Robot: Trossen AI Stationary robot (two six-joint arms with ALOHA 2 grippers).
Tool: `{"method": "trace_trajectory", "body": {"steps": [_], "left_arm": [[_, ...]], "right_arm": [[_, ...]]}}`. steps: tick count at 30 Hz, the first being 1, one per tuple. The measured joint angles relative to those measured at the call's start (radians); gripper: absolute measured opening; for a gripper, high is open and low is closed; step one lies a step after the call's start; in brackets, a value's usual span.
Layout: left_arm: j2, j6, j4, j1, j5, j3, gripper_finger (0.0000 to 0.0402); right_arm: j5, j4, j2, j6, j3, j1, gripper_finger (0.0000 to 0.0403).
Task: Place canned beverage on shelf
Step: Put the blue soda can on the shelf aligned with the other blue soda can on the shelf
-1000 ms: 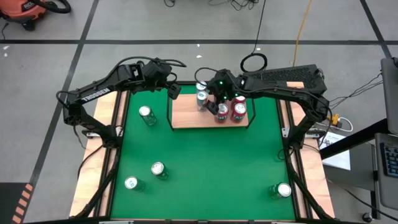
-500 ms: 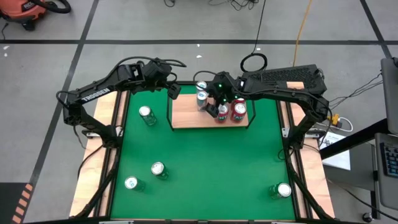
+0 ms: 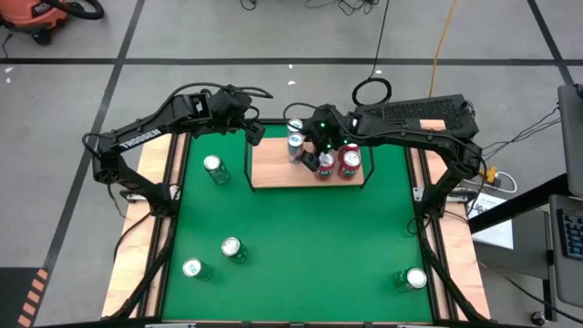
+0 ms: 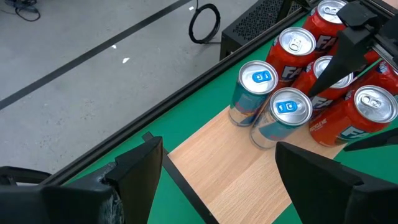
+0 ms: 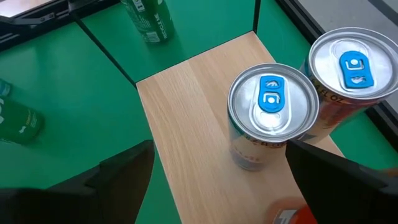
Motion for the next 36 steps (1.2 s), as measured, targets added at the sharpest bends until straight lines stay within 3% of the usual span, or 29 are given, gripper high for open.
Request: {"method": "trace_trajectory", "body": {"steps": [19,28,36], "left_arm": [[0.000,-0.001,-0.013,-0.035,0.012,0.000,0.0310],[-0.017,-0.067,-0.130,-0.137,0.165,-0.001,0.0310],[-0.105,-0.235,-0.221,-0.357,0.312,-0.001,0.0310]], "right_arm": [[-0.019,-0.014,-0.008,0.011,0.000,0.002,0.0353],[-0.023,-0.090,-0.148,0.087,0.000,0.002,0.0353],[-0.023,-0.138,-0.245,0.156,0.000,0.002,0.0353]]}}
